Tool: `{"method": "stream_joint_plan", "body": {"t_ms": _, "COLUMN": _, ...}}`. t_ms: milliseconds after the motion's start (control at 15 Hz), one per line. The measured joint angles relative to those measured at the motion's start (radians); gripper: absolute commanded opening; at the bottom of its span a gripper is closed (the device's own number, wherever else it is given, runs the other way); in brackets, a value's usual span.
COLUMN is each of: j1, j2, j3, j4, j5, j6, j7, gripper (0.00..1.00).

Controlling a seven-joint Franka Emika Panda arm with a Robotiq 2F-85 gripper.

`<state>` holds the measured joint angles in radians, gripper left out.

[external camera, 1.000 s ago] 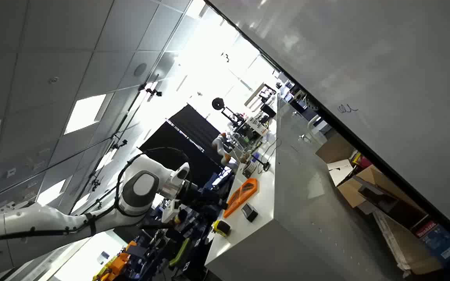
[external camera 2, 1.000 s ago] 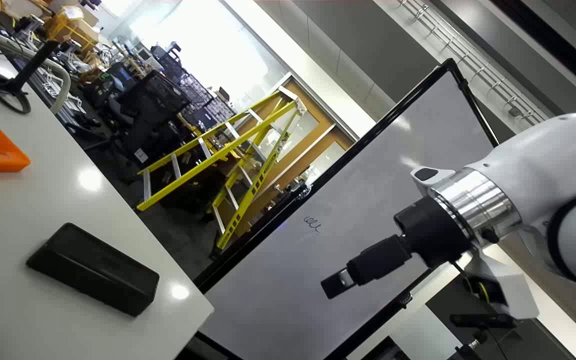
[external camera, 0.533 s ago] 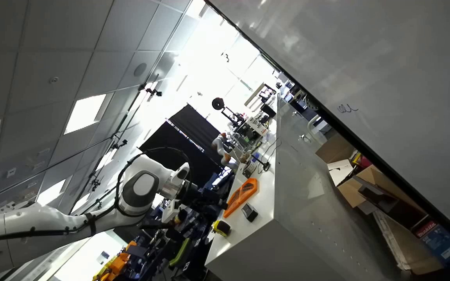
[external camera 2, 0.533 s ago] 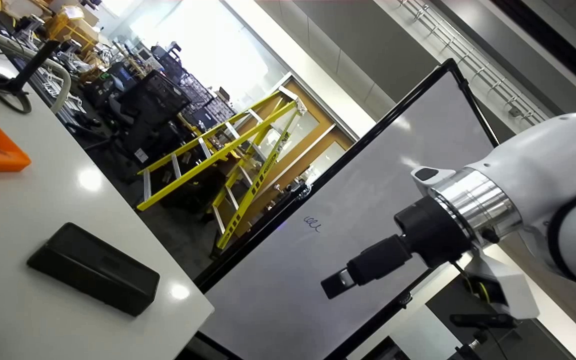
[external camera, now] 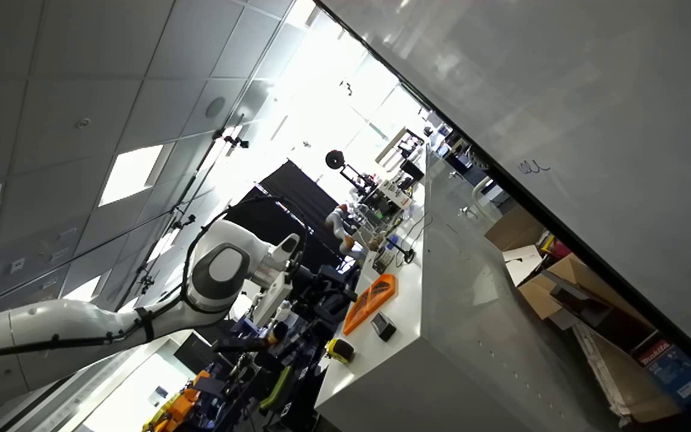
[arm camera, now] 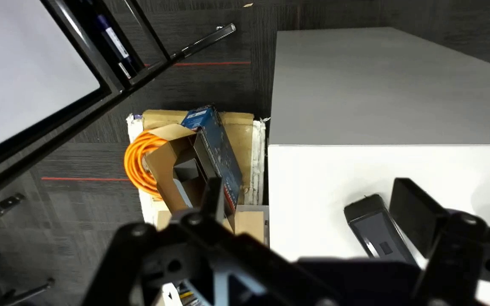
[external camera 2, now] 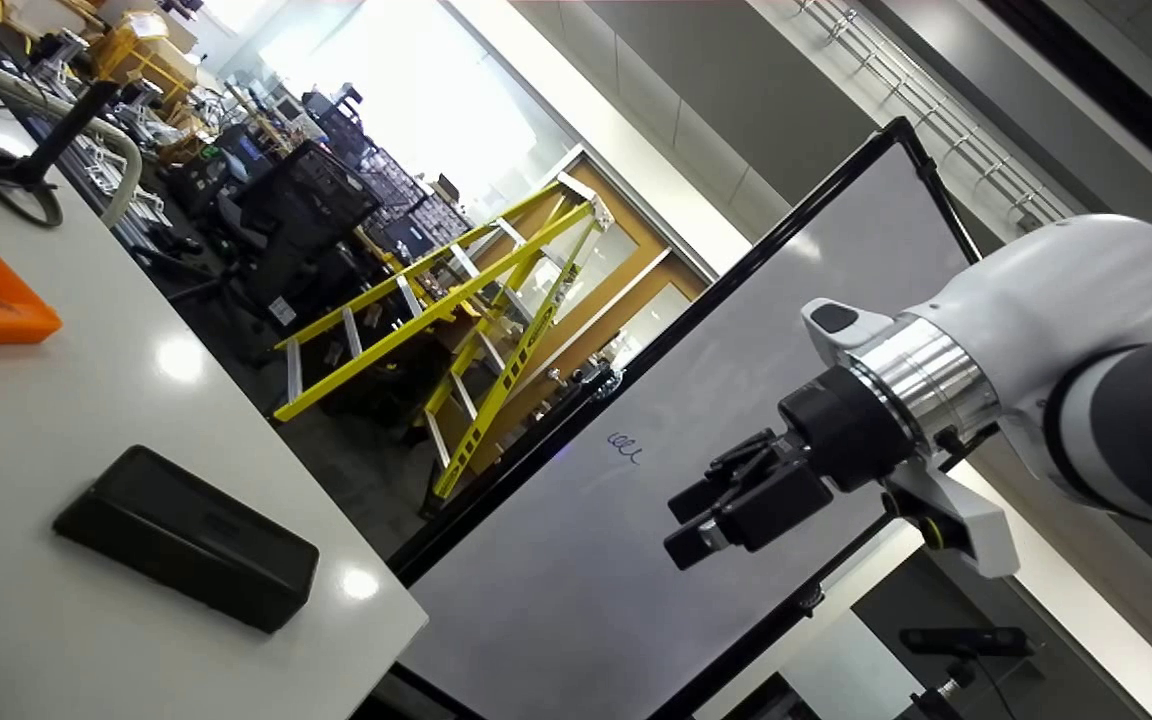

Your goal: Use the duster to erase the writings on the white board

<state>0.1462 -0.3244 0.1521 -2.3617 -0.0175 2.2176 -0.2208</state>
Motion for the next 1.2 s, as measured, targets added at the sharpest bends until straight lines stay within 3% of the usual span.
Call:
{"method": "stream_joint_plan", "body": {"t_ms": 400, "j1": 0.001, "j2": 0.137, "j3": -0.055, "j4": 0.124, "j5": -0.009, "j6": 0.023, "j7": -0.271, "gripper": 1.0}}
{"method": "stream_joint_plan", "body": {"t_ms": 733, "j1": 0.009, "j2": 0.251, "j3": -0.04, "j4": 0.175, "j5": -0.031, "j6": 0.079, "j7": -0.282, "gripper": 1.0}}
{"method": "stream_joint_plan", "body": {"t_ms": 1200, "j1": 0.009, "j2": 0.257, "j3": -0.035, "j4": 0.176, "j5": -0.031, "j6": 0.081, "j7": -0.282, "gripper": 1.0}}
